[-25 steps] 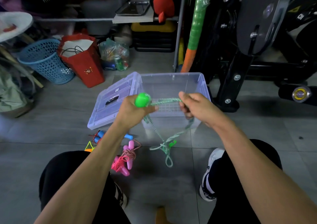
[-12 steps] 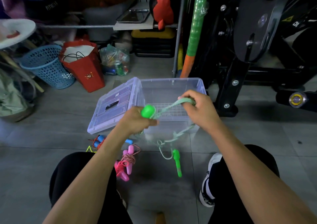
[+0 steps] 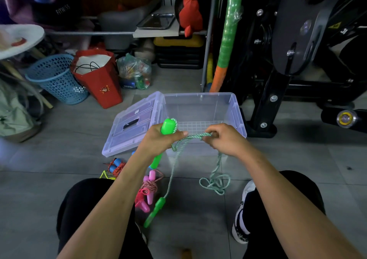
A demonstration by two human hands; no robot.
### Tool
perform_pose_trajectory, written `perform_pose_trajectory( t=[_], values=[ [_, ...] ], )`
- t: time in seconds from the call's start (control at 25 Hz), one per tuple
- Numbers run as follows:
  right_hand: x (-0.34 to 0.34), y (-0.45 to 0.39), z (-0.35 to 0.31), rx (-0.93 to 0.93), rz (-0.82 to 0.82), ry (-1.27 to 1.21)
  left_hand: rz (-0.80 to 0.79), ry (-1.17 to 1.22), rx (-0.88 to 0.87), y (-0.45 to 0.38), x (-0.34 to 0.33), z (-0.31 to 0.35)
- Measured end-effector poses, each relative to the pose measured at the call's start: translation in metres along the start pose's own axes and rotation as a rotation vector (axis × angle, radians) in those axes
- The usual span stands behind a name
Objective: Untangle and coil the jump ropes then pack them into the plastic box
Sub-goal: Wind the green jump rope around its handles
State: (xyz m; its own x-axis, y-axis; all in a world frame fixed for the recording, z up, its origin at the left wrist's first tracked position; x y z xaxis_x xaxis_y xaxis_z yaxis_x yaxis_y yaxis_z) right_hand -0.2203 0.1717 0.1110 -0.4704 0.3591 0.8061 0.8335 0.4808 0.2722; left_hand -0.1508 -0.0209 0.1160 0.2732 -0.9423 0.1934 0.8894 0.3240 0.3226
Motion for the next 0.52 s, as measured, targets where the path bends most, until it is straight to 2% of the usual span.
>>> perform_pose_trajectory(
  t=[0.08,0.12,0.16,0.24,0.32,0.44,0.52],
  values=[
    [0.001,-0.002,0.013,-0.094,0.029,0.259,0.154,-0.048,0.005,-0.001,0.015,-0.001],
    [-0.001,-0.003,0.013,-0.078,0.015,0.305,0.16,0.003,0.024,0.0,0.017,-0.001],
    [-0.005,-0.002,0.006,-0.017,-0.012,0.242,0.104,0.097,0.045,0.003,0.013,0.0],
    [-0.017,0.001,-0.021,0.155,-0.077,-0.096,-0.053,0.268,0.067,0.011,-0.001,0.005],
    [-0.031,0.006,-0.045,0.246,-0.161,-0.35,-0.11,0.334,0.032,0.014,-0.006,0.01],
    [-0.036,0.008,-0.054,0.24,-0.226,-0.461,-0.043,0.4,0.048,0.014,0.005,0.012],
    [-0.025,0.006,-0.049,0.172,-0.15,-0.5,0.075,0.479,0.103,0.011,0.021,0.006]
  ],
)
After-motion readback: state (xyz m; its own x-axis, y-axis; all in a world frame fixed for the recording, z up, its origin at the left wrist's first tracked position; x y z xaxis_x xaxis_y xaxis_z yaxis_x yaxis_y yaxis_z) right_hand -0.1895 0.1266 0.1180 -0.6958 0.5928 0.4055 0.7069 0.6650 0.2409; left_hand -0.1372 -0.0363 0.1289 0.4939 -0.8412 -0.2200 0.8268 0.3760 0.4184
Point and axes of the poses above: each hand's wrist, its own y-axis away from the middle knuckle, its own x-axis out of the back of the hand, z = x × y, the point moved 5 cm from there along -y, towards the middle knuckle, and after that the axes turned 12 degrees about y, right-handed, at the moved point
